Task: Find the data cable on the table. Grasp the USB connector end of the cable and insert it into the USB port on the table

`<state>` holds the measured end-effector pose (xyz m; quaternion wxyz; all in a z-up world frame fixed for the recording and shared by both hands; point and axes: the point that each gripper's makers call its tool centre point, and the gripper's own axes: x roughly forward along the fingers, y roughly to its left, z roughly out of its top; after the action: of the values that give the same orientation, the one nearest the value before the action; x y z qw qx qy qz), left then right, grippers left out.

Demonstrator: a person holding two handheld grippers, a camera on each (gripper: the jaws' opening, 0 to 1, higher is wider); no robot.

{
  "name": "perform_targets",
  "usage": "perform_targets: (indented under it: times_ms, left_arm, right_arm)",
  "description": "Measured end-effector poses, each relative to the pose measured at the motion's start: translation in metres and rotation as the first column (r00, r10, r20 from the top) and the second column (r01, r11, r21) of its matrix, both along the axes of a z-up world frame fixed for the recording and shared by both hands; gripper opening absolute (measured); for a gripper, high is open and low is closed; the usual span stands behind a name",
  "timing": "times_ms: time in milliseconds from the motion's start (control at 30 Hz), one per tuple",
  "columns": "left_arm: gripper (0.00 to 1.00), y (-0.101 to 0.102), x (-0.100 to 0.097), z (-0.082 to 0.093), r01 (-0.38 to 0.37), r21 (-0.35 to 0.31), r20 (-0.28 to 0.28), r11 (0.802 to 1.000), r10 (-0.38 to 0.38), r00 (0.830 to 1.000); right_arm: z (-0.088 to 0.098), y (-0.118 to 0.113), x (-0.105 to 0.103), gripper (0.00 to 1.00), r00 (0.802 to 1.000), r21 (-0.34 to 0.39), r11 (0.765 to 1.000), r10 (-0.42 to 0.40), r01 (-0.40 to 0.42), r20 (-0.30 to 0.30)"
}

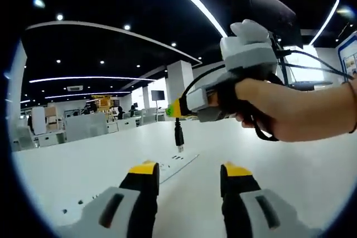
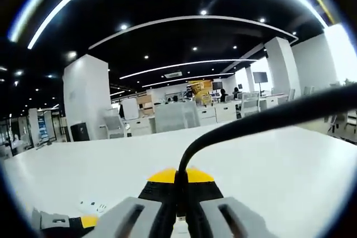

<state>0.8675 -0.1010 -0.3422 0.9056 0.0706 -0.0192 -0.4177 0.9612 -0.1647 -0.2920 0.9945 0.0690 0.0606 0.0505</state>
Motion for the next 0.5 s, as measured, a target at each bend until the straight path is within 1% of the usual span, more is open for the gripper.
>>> perform_targets:
  times_ms: [133,233,500]
  left_arm:
    - [0.44,0.0,0.0,0.0,0.0,0.002,0.001,1.0,0.0,1.0]
    - [0.44,0.0,0.0,0.0,0.0,0.002,0.001,1.0,0.0,1.0]
    - [0.44,0.0,0.002,-0.001,-0.007,0.006,0.001,1.0,0.007,1.0]
  right_arm:
    - [-0.006,-0.002,0.007,0.05,1.0,0.008,1.0,-0.018,0.018,-0.016]
    - [-0.008,-0.008,0.015,0.05,0.999,0.004,0.999,-0.035,0.035,-0.019]
    - [-0.015,-0.013,0.014,0.05,0.998,0.02,0.998,-0.056,0.057,-0.024]
